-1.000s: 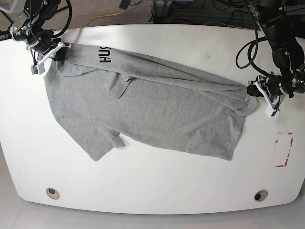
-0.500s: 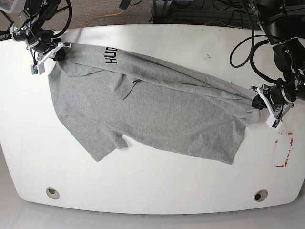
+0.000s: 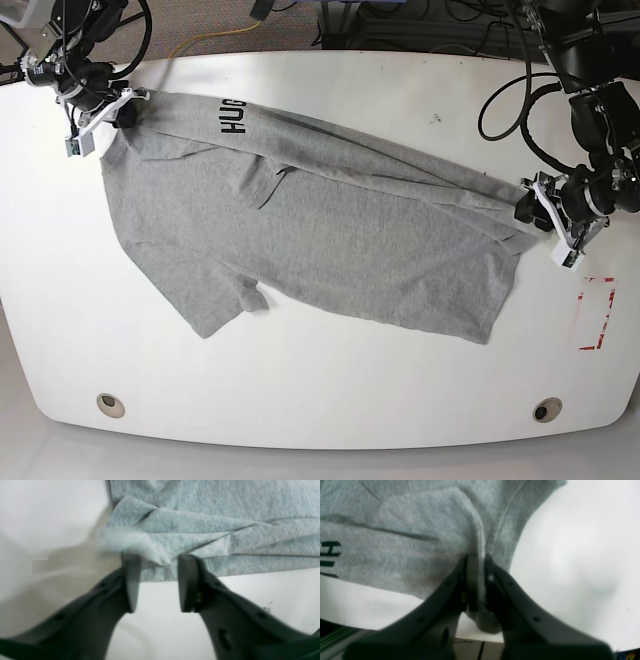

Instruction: Fold the T-shirt properly

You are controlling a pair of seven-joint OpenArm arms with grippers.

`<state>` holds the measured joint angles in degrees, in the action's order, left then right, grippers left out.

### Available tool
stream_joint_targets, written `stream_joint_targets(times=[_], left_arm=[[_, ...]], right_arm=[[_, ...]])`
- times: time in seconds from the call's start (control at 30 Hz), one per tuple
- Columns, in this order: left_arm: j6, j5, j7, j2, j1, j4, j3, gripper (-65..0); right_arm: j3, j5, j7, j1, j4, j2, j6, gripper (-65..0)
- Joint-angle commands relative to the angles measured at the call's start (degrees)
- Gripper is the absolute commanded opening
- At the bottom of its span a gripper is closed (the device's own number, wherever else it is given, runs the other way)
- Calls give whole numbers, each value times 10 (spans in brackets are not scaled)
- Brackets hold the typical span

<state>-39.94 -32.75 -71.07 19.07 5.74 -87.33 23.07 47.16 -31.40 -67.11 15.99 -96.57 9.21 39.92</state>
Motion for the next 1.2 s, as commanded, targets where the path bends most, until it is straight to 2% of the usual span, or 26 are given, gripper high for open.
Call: stream_joint_targets(times=[0.0,0.13,0.33,0.5,0.7,0.87,1.0,1.17], left_arm=[[-1,-6,9,8,13,-7,2,-356],[-1,-1,9,9,15,-7,4,-318],[-1,45,9,8,16,5,1,-254],[-1,45,9,10,20,6,8,-236],[-1,53,11,10,32,25,63,-158],[-1,53,25,19,52,86,62,-154],[-1,51,58,22,57,124,38,-157],[-1,50,63,20,57,130,32,-201]], right_arm=[[3,-8,9,-3,-8,9,1,-617],[3,-7,9,-8,-8,9,1,-617],[-1,-6,9,-11,-7,9,1,-617],[-26,-6,9,-11,-7,9,1,-617],[-27,-6,9,-11,-7,9,1,-617],[-27,-6,9,-11,-7,9,1,-617],[-27,-6,9,-11,-7,9,1,-617],[-26,-6,9,-11,-8,9,1,-617]])
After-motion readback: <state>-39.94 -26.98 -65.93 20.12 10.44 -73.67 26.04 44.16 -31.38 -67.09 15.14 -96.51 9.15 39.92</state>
